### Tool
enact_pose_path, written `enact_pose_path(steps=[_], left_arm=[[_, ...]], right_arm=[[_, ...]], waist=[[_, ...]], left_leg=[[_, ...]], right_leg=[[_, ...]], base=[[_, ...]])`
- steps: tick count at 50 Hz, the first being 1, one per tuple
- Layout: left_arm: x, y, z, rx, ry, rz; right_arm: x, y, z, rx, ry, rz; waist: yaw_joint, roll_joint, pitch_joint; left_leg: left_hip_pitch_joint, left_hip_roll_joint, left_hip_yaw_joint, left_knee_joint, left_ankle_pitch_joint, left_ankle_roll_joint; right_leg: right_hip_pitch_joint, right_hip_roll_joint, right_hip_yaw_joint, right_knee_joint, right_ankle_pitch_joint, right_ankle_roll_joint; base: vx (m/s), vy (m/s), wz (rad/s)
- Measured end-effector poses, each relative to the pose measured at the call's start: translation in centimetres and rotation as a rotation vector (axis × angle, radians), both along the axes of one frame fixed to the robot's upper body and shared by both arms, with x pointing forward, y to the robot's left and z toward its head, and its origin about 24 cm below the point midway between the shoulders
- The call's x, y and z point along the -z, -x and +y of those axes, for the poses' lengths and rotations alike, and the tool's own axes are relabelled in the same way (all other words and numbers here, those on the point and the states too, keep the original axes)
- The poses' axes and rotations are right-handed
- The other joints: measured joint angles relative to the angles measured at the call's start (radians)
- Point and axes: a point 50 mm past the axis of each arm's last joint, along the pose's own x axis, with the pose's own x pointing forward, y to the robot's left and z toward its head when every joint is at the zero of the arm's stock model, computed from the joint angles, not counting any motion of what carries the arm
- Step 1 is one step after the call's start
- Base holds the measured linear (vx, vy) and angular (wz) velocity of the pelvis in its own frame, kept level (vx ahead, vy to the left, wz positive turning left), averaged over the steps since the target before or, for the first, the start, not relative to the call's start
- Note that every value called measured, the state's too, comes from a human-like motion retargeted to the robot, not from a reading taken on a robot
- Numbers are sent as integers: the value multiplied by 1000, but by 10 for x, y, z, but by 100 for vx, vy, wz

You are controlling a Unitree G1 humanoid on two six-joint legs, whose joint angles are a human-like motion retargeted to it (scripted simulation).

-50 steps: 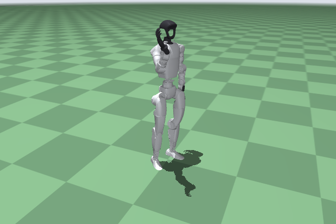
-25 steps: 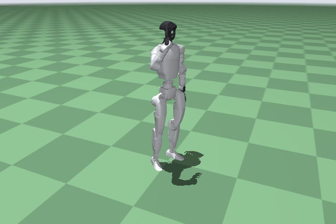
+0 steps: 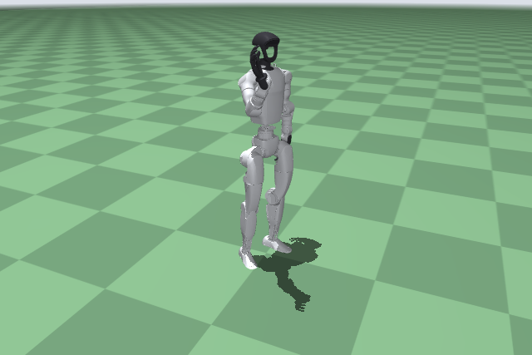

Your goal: Upper body actions

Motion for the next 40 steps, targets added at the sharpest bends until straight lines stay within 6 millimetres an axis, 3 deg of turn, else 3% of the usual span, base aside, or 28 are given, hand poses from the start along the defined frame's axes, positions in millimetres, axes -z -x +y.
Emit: enact_pose_path(steps=[5,9,23,28,33,40], left_arm=[[0,-1,1,6,0,-2],[0,-1,1,8,-1,-4],[0,-6,1,21,0,-15],[1,-6,0,25,6,-16],[1,-6,-3,26,10,-19],[1,-3,-5,13,14,-10]], right_arm=[[-7,9,7,-30,43,-67],[-20,21,20,53,199,-108],[-48,53,95,279,847,-259],[-49,59,111,382,965,-309],[-49,59,108,408,941,-303],[-40,40,74,308,685,-163]], waist=[[-3,2,2],[-3,2,0],[-4,2,-8],[-7,8,-10],[-8,13,-8],[-11,13,-12]], left_leg=[[1,0,0,0,0,0],[1,0,4,-1,-1,0],[-1,0,5,-3,-2,0],[-2,1,5,-4,-2,0],[0,1,5,-4,-2,0],[-1,1,2,-4,-2,1]], right_leg=[[1,0,0,0,0,0],[-1,0,2,0,0,0],[-8,-1,4,2,1,2],[-10,0,4,2,1,2],[-8,1,4,2,1,2],[-6,1,1,1,0,2]], base=[[0,0,0],[0,0,0],[0,0,0],[0,0,0],[0,0,0],[0,0,0]])
